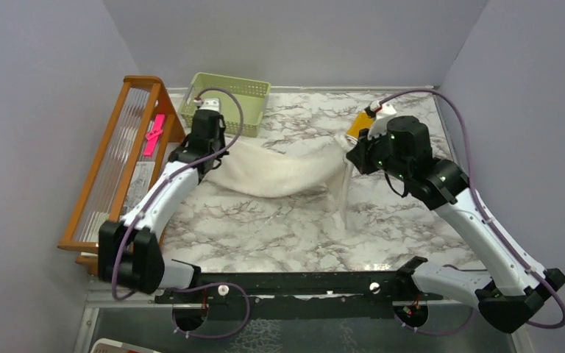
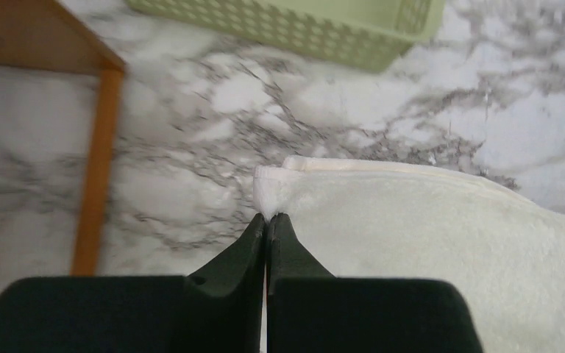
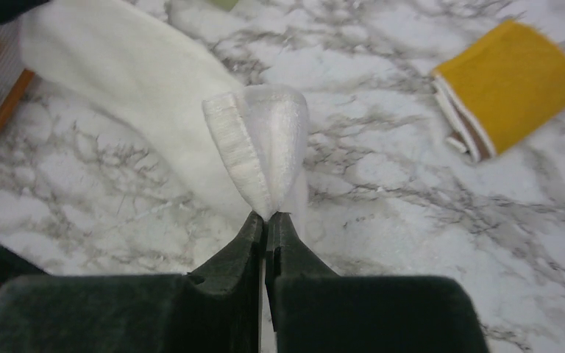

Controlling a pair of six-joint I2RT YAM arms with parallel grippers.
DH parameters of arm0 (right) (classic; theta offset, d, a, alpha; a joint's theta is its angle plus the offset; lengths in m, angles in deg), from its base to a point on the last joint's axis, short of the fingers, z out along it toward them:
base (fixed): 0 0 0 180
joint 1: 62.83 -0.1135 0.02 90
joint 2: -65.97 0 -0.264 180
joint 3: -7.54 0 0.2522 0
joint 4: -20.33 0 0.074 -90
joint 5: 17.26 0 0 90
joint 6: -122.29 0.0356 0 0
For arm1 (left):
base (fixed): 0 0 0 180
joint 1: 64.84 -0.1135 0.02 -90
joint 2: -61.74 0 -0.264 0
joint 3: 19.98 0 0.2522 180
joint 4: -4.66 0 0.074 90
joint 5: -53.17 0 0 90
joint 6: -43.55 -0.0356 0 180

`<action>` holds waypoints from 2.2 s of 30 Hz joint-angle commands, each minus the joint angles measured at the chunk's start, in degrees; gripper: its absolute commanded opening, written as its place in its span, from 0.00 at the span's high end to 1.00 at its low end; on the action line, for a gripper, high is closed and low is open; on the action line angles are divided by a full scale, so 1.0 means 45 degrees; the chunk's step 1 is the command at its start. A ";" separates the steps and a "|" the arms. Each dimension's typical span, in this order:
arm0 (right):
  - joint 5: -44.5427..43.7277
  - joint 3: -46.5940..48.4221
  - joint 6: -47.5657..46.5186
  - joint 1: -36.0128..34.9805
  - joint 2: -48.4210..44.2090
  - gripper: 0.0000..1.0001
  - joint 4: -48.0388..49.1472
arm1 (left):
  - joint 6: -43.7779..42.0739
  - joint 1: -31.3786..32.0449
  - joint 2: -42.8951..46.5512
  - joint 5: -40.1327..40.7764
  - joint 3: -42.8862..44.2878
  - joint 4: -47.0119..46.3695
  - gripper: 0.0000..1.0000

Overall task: Roll the towels
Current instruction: Flatten out the towel at the center of the board.

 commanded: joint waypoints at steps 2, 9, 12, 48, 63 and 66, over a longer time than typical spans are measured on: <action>-0.3899 0.0559 0.0052 0.0101 -0.1191 0.99 0.0815 | -0.0959 -0.1232 0.4299 0.2522 0.0229 0.1161 1.00; -0.4314 0.0553 0.0488 0.0095 -0.1723 0.99 0.0887 | -0.0357 -0.1437 0.7283 0.3270 0.0828 0.2748 1.00; -0.3529 0.0407 0.0363 0.0101 -0.2578 0.99 0.0502 | 0.0373 -0.1438 0.8682 0.3262 0.0986 0.3873 1.00; -0.0144 -0.3858 0.5486 0.7562 0.1000 0.99 0.3342 | 0.2186 0.0129 0.5502 -0.3420 -0.2980 0.3479 0.33; 0.0966 -0.3390 0.5561 0.7919 0.1071 0.99 0.3281 | 0.6512 0.6142 0.4001 -0.0967 -0.5402 0.2495 0.36; 0.1018 -0.3299 0.5374 0.7920 0.0911 0.99 0.3175 | 0.6879 0.6477 0.3656 0.0363 -0.5160 0.3077 0.38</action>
